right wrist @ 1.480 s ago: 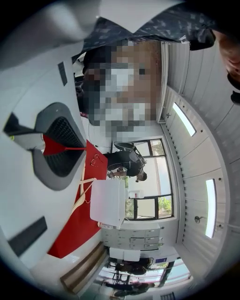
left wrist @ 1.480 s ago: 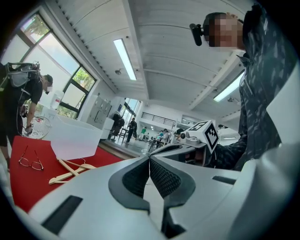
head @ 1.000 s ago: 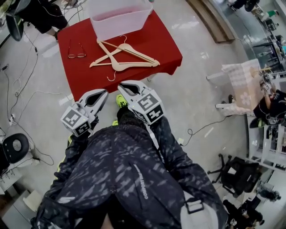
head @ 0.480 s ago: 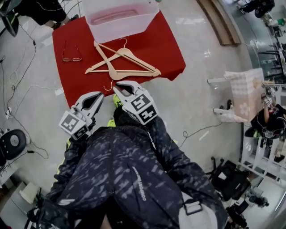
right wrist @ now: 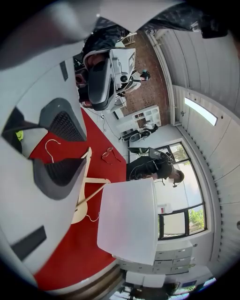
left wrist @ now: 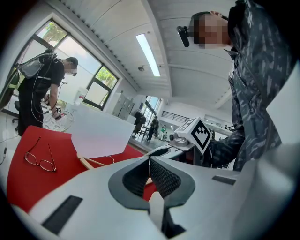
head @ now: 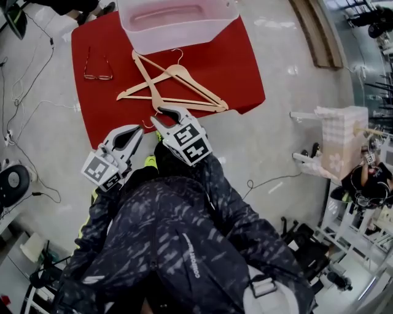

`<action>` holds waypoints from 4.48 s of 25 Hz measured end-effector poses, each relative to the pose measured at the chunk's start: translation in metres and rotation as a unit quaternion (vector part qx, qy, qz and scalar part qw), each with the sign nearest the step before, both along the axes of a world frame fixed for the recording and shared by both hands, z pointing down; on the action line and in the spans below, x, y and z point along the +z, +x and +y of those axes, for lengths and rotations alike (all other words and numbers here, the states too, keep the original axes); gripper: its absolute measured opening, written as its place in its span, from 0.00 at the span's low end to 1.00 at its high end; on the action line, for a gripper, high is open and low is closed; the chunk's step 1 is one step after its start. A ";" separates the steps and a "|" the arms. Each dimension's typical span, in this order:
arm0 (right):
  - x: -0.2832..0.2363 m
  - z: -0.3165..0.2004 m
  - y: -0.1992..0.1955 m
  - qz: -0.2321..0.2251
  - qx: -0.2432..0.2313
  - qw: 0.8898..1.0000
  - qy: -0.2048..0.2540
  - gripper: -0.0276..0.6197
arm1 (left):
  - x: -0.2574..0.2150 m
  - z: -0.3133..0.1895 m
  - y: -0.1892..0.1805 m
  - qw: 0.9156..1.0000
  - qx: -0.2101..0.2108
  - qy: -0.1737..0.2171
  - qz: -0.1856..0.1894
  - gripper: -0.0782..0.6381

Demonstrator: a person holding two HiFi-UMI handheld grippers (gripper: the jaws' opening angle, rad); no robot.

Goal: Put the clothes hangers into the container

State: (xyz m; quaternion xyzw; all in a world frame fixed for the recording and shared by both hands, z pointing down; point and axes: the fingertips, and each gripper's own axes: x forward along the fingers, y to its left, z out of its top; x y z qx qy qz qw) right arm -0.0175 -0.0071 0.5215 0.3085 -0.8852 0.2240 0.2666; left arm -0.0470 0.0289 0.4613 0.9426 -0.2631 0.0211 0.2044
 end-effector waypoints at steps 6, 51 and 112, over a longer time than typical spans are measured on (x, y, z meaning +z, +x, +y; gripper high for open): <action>0.028 -0.014 -0.002 0.007 -0.006 1.000 -0.024 0.25 | 0.019 -0.017 -0.001 1.000 -0.015 -0.013 0.000 0.13; 0.157 -0.060 -0.012 0.133 -0.038 0.979 -0.152 0.42 | 0.059 -0.035 -0.036 0.991 -0.115 -0.069 -0.010 0.13; -0.037 -0.040 0.046 0.112 0.110 0.983 0.097 0.31 | -0.030 -0.025 -0.014 0.998 -0.038 0.046 -0.018 0.13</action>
